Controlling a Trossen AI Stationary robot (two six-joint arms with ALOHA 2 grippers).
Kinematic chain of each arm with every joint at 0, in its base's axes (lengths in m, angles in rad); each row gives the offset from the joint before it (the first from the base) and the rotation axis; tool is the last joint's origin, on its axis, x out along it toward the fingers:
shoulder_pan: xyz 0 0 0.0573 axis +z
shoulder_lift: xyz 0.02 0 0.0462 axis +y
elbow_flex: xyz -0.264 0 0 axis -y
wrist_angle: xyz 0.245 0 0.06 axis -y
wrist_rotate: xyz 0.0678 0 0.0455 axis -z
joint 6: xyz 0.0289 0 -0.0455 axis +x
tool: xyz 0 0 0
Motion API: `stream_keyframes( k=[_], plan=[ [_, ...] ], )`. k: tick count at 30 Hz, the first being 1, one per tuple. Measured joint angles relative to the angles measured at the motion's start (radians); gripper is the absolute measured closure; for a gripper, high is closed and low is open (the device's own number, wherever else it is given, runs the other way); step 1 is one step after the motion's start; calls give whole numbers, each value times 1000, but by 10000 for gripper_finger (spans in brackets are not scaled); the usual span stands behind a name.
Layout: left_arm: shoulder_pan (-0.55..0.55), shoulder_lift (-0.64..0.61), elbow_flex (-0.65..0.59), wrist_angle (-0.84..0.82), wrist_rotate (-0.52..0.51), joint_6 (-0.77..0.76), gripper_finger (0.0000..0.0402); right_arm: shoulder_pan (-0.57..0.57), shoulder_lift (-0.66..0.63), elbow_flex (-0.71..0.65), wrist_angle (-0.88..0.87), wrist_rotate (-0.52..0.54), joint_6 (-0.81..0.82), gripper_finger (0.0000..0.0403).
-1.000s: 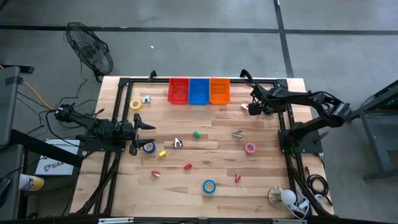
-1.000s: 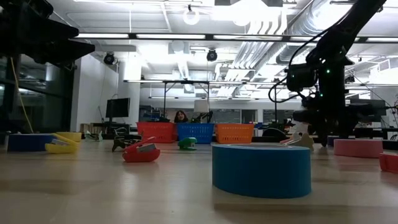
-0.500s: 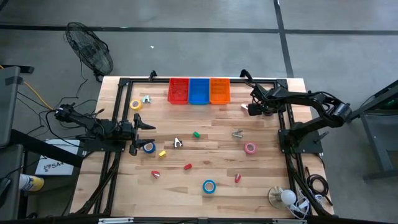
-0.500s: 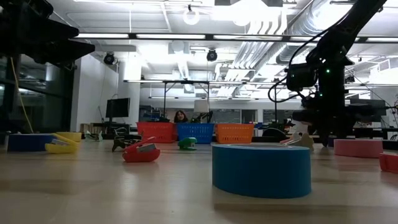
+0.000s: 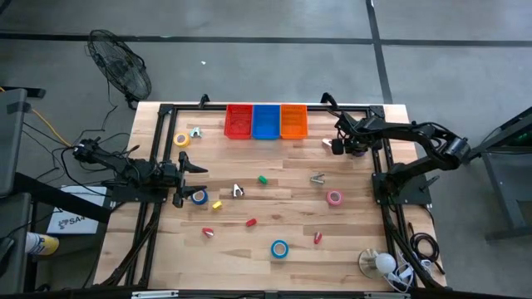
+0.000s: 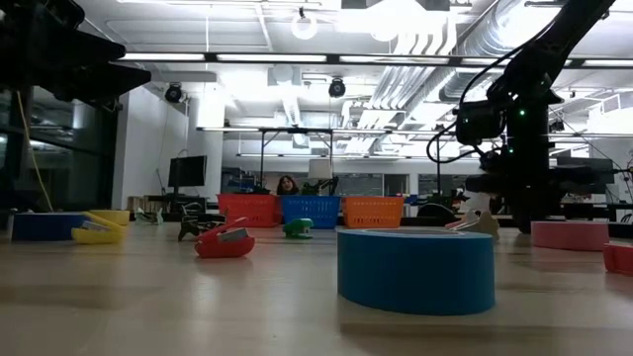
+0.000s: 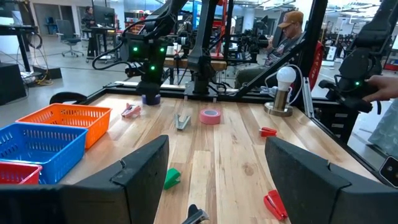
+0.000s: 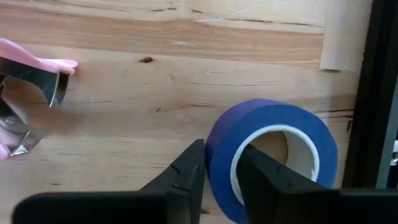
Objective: Pick and place Stapler, Stapler remover, tape
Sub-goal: Put the top blue tape into the orange bin
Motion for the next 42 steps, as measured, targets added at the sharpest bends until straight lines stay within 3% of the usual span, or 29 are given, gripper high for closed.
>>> stream_keyframes(
  k=[7, 14, 24, 34, 42],
  plan=[
    [0, 0, 0, 0, 0, 0, 140, 1, -2, 2, 4, -22, -15, 367],
    [0, 0, 0, 0, 0, 0, 140, 3, -16, 1, -3, -62, -23, 354],
    [0, 0, 0, 0, 0, 0, 140, 3, -166, 1, 34, -107, -29, 365],
    [0, 0, 0, 0, 0, 0, 140, 59, -221, 1, 409, -299, -85, 369],
    [0, 0, 0, 0, 0, 0, 140, 117, -195, 2, 667, -299, -96, 365]
  ],
)
